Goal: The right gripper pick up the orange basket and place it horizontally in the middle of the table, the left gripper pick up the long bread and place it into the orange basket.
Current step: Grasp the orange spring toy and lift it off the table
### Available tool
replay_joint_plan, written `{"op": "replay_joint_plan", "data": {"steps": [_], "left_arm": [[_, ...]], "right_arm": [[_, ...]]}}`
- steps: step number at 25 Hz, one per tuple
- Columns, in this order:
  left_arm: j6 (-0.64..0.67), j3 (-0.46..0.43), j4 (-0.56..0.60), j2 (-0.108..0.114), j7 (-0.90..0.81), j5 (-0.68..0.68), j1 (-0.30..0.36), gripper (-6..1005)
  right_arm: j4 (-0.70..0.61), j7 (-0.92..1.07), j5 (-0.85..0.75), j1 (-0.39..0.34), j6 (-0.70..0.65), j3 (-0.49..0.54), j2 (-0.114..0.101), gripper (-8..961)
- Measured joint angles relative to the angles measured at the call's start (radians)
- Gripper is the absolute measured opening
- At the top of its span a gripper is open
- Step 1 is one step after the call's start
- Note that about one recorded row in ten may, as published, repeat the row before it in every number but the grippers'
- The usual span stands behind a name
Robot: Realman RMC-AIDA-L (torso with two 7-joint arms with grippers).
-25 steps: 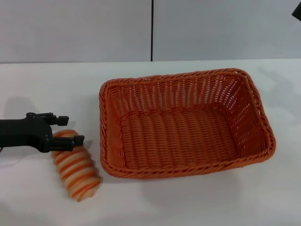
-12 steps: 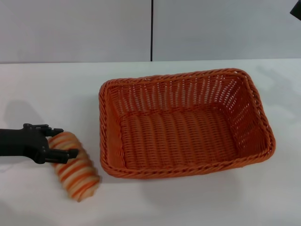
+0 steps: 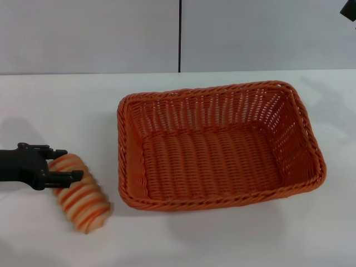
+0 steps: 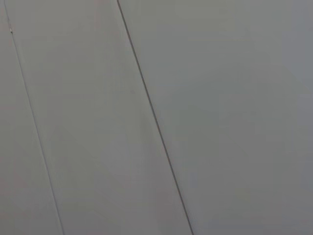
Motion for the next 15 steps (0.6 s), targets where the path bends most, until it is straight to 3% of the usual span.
{"op": "replay_joint_plan", "data": {"steps": [15], "left_arm": [[0.024,-0.032,0.009,0.003,0.009,-0.024,0.045,658]], "right_arm": [[0.052,-0.025,0.001,0.047,0.001,0.011,0.000,680]]}}
